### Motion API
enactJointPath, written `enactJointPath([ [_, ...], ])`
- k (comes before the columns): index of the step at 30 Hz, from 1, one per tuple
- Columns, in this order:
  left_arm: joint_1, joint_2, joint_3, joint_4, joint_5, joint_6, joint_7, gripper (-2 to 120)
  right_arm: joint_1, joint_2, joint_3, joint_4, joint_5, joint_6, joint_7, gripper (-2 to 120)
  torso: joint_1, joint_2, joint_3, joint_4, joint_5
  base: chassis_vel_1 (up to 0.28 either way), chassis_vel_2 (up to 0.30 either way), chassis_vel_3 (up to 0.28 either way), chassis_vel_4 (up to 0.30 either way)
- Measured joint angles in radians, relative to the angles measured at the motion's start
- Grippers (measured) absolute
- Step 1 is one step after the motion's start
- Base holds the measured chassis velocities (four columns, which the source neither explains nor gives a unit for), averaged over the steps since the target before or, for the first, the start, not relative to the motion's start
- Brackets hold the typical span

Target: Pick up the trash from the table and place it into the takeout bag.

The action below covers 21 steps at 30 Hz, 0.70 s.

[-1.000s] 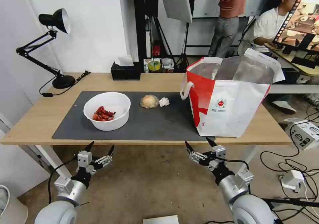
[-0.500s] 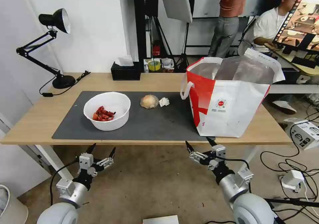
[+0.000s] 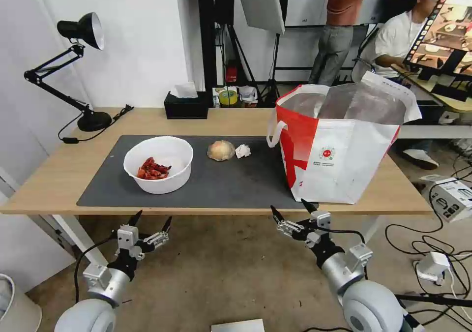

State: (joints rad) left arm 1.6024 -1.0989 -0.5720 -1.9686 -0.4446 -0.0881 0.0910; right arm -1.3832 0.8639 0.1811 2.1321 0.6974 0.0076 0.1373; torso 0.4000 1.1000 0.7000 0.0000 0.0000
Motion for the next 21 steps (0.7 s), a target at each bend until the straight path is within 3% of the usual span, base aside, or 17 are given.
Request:
enactJointPath([
  [10, -0.01, -0.015, 0.006, -0.004, 0.008, 0.002, 0.0, 100, 0.18, -0.027, -0.129, -0.012, 0.075, -0.065, -0.034, 100, 0.0, 0.0, 0.0, 0.0, 0.0, 0.0, 0.0, 0.0, 0.0],
  [13, -0.01, -0.025, 0.007, -0.006, 0.014, 0.003, 0.0, 100, 0.299, -0.018, -0.215, -0.048, 0.078, -0.099, 0.003, 100, 0.0, 0.0, 0.0, 0.0002, -0.0001, 0.0, 0.0, 0.0, 0.0],
  [21, -0.007, -0.035, 0.0, -0.013, 0.022, 0.005, 0.0, 100, 0.483, 0.011, -0.329, -0.123, 0.107, -0.169, 0.106, 100, 0.0, 0.0, 0.0, 0.0001, -0.0002, 0.0, 0.0, 0.0, 0.0],
])
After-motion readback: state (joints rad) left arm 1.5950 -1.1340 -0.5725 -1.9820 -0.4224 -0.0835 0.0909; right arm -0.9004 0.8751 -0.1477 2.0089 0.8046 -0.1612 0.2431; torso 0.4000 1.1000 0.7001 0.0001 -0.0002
